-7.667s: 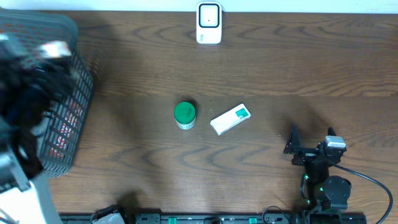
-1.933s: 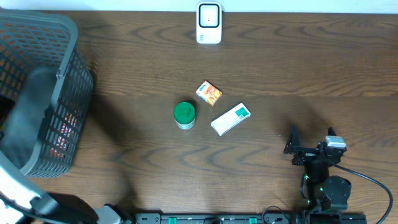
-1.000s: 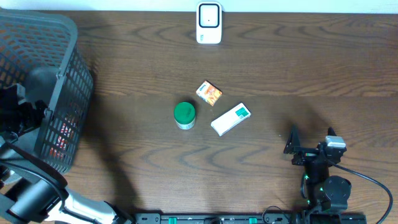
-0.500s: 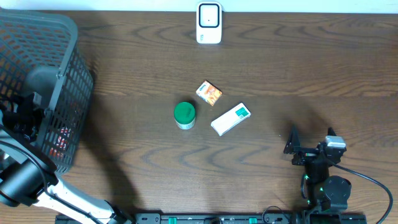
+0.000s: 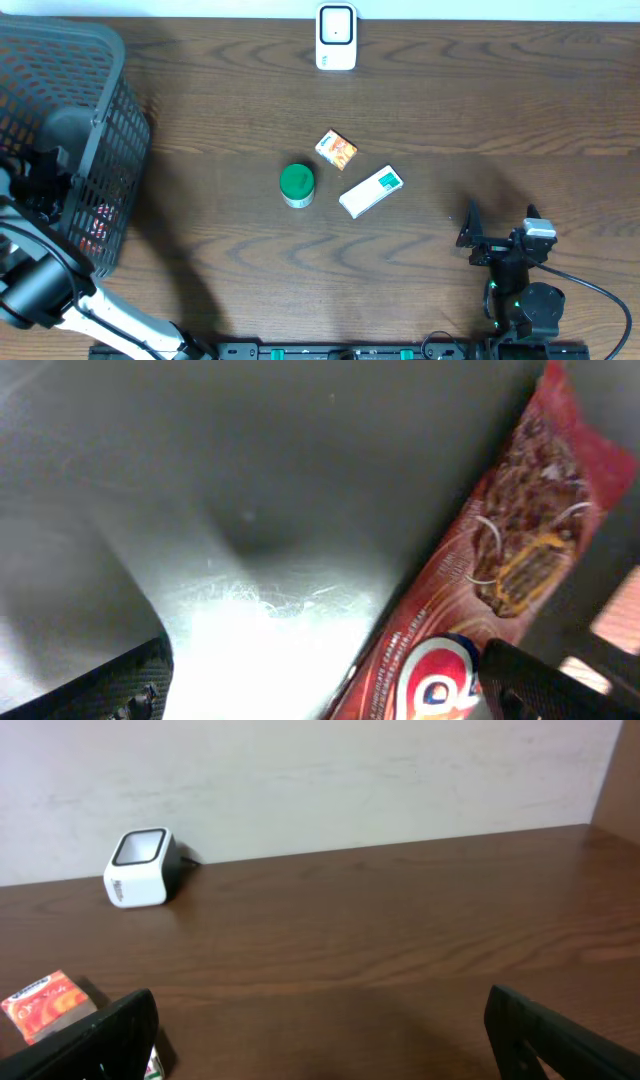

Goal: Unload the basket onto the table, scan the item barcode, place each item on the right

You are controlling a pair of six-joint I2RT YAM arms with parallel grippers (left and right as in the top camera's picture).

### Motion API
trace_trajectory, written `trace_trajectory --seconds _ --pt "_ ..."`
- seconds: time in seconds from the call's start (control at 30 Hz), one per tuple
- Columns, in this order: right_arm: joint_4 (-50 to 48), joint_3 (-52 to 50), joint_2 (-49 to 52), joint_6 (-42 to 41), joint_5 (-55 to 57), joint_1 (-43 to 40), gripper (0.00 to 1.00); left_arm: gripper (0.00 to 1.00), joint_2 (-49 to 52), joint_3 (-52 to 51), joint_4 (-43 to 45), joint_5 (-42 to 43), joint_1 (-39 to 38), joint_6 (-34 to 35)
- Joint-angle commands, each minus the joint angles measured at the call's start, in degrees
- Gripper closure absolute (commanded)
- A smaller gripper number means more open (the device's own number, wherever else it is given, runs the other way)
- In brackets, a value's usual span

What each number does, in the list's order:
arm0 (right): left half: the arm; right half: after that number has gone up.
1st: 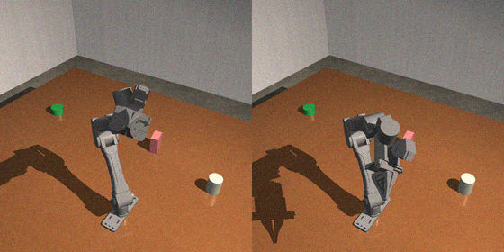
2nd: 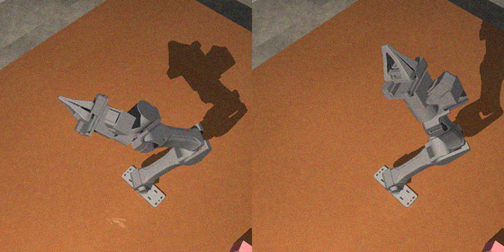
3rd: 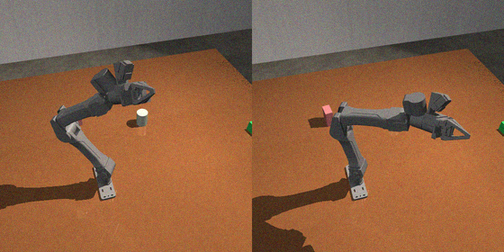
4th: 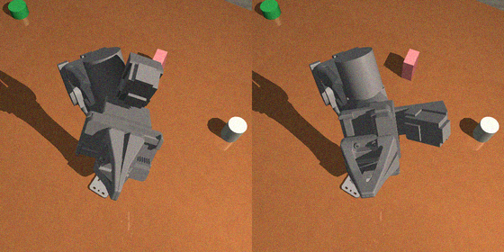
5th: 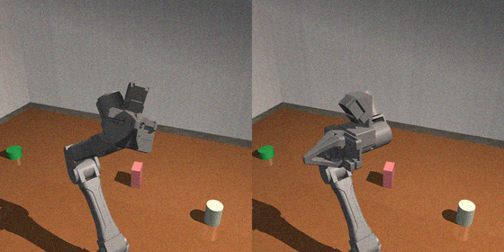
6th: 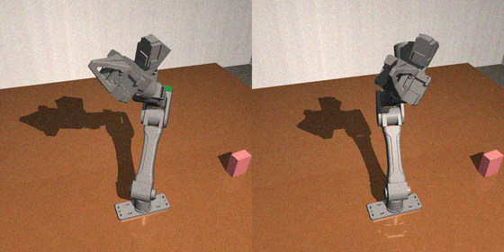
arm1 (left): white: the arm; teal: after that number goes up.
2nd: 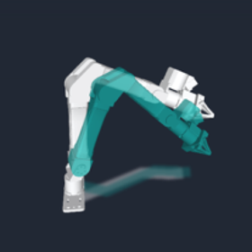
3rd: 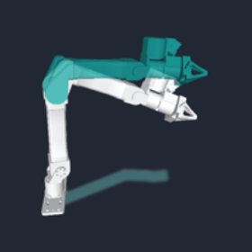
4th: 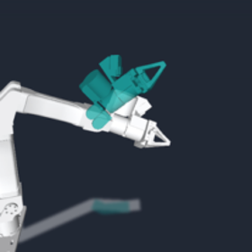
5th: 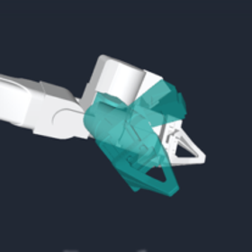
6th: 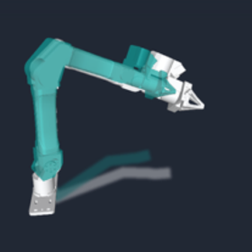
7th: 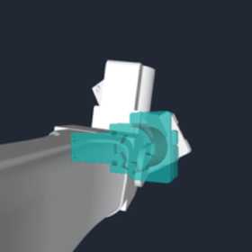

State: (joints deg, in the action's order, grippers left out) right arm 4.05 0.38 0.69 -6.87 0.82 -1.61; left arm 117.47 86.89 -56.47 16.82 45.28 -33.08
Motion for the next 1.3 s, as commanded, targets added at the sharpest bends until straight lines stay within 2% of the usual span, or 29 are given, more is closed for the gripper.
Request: trace_trajectory --seconds 0.0,0.23,0.33,0.4,0.47,0.53,0.87,0.97,1.03,1.07,1.13,1.27 --pt "0.2 -0.1 -0.4 0.7 -0.3 0.5 0.01 0.03 2.4 -0.4 0.5 -11.0 -3.6 -0.7" --pt "0.2 -0.1 -0.4 0.7 -0.3 0.5 0.01 0.03 2.4 -0.4 1.2 -19.0 -7.6 -0.5" --pt "0.2 -0.1 -0.4 0.7 -0.3 0.5 0.01 0.03 2.4 -0.4 1.5 -19.5 -7.7 -0.3" --pt "0.2 -0.1 -0.4 0.7 -0.3 0.5 0.01 0.09 2.4 -0.4 1.8 -19.6 -7.6 0.0" --pt "0.2 -0.1 -0.4 0.7 -0.3 0.5 0.01 0.27 2.4 -0.4 3.0 -21.6 -7.3 2.6" --pt "0.2 -0.1 -0.4 0.7 -0.3 0.5 0.01 0.38 2.4 -0.4 4.0 -22.8 -6.9 4.9" --pt "0.2 -0.1 -0.4 0.7 -0.3 0.5 0.01 0.56 2.3 -0.4 7.3 -22.9 -3.1 11.8" --pt "0.2 -0.1 -0.4 0.7 -0.3 0.5 0.01 0.55 2.3 -0.4 8.4 -22.9 -1.4 17.5" --pt "0.2 -0.1 -0.4 0.7 -0.3 0.5 0.01 0.34 2.3 -0.4 8.6 -22.8 -0.5 20.8" --pt "0.2 -0.1 -0.4 0.7 -0.3 0.5 0.01 0.29 2.3 -0.4 8.3 -22.3 -0.2 21.4" --pt "0.2 -0.1 -0.4 0.7 -0.3 0.5 0.01 0.23 2.3 -0.4 7.6 -20.6 -0.1 20.0" --pt "0.2 -0.1 -0.4 0.7 -0.3 0.5 0.01 0.05 2.3 -0.4 5.4 -14.1 -0.1 12.0"
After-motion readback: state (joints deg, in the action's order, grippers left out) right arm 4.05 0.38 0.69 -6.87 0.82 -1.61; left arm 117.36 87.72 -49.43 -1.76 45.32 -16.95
